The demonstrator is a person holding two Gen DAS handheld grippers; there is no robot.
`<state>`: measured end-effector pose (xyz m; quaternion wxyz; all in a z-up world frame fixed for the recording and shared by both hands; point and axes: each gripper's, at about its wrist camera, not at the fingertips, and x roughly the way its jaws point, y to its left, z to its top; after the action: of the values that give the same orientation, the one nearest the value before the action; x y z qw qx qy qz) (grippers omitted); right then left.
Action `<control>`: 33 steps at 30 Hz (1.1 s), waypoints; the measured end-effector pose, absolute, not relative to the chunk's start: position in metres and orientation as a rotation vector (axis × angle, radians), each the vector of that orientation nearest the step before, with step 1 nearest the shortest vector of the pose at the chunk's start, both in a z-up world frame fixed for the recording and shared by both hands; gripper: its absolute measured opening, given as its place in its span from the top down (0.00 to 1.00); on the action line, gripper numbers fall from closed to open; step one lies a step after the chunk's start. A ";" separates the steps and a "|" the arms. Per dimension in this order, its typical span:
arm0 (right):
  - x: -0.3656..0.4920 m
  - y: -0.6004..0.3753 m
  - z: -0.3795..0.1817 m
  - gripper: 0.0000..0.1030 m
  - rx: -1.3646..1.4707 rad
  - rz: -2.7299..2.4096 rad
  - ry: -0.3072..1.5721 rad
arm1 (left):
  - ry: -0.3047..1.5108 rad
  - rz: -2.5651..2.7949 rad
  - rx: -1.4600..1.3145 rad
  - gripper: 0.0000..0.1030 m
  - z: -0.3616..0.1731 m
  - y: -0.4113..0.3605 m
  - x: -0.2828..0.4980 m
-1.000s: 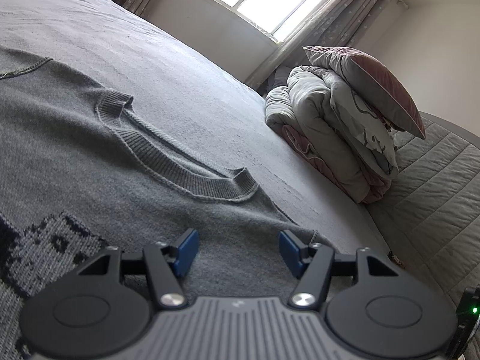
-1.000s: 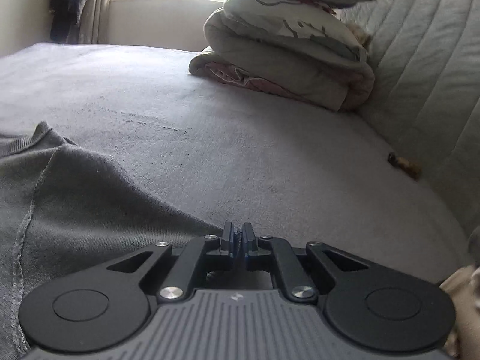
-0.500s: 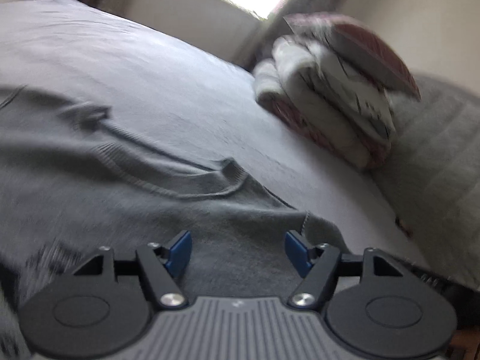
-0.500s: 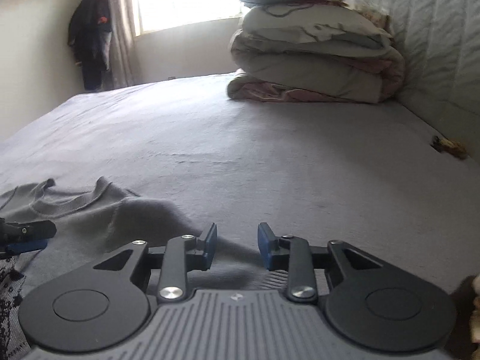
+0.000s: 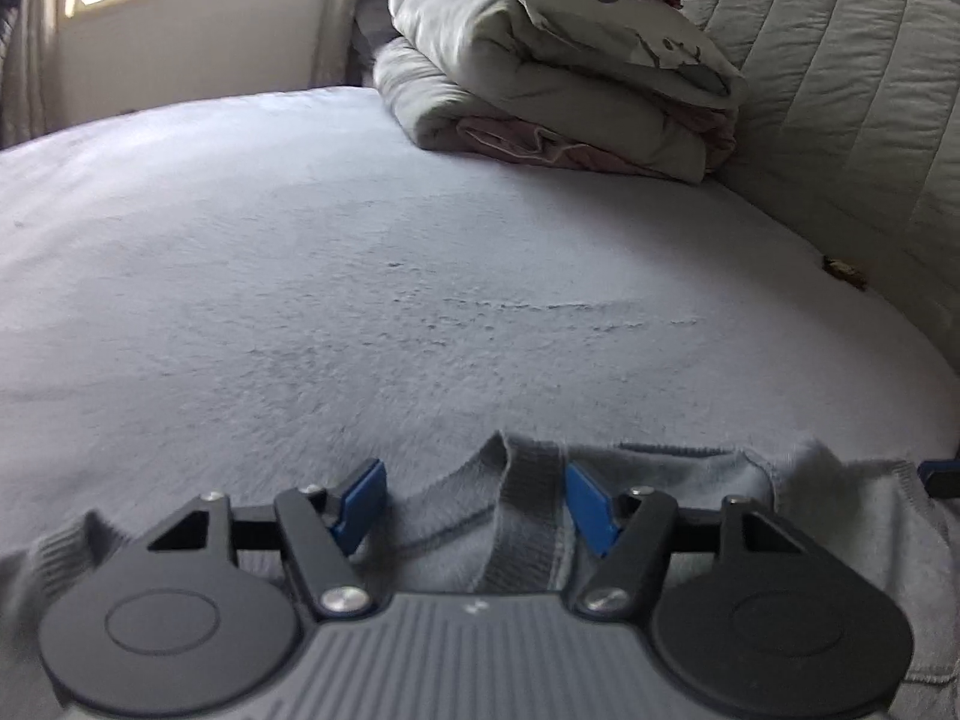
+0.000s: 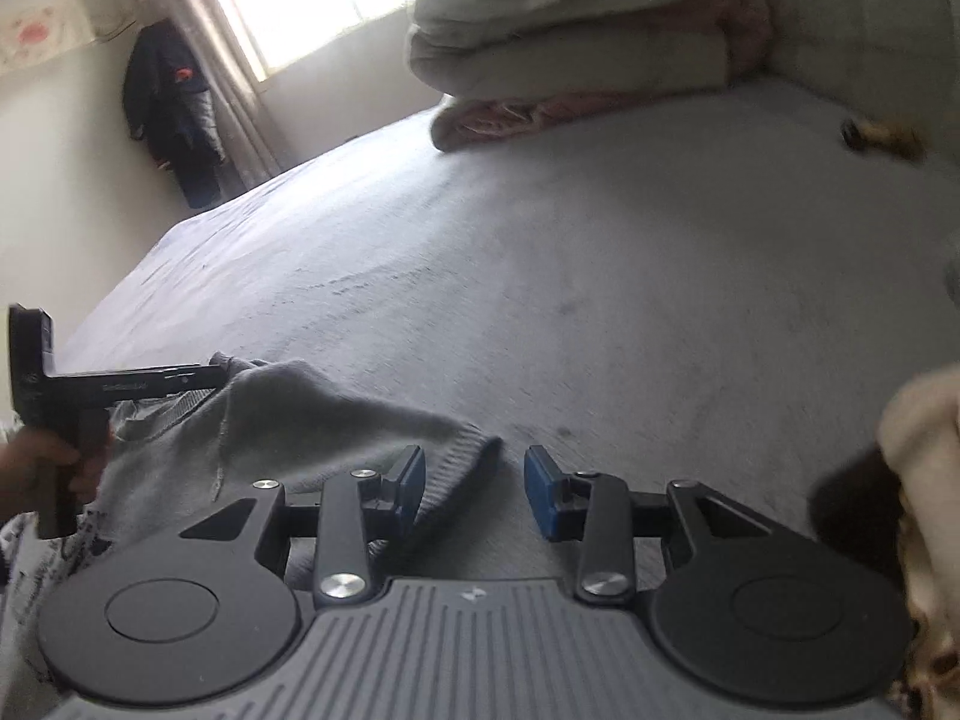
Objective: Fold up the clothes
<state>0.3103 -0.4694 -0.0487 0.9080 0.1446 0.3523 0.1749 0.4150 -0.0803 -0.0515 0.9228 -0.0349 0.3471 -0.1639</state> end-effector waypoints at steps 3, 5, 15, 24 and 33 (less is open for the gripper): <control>0.306 -0.473 -0.049 0.62 0.333 0.400 0.738 | 0.722 -0.367 -0.101 0.46 -0.052 -0.084 0.425; 0.304 -0.474 -0.050 0.62 0.347 0.439 0.752 | 0.732 -0.403 -0.089 0.73 -0.052 -0.092 0.427; 0.288 -0.471 -0.052 0.62 0.297 0.600 0.774 | 0.611 -0.206 -0.003 0.96 -0.063 -0.113 0.422; 0.285 -0.448 -0.056 0.61 0.235 0.738 0.756 | 0.518 -0.111 0.072 0.84 -0.041 -0.131 0.394; 0.291 -0.457 -0.048 0.95 0.302 0.707 0.759 | 0.578 -0.493 -0.012 0.78 -0.019 -0.182 0.285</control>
<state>0.2914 -0.4573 -0.0480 0.8576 0.1439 0.3611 0.3368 0.2848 -0.1823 -0.0188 0.9287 -0.0059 0.2820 -0.2408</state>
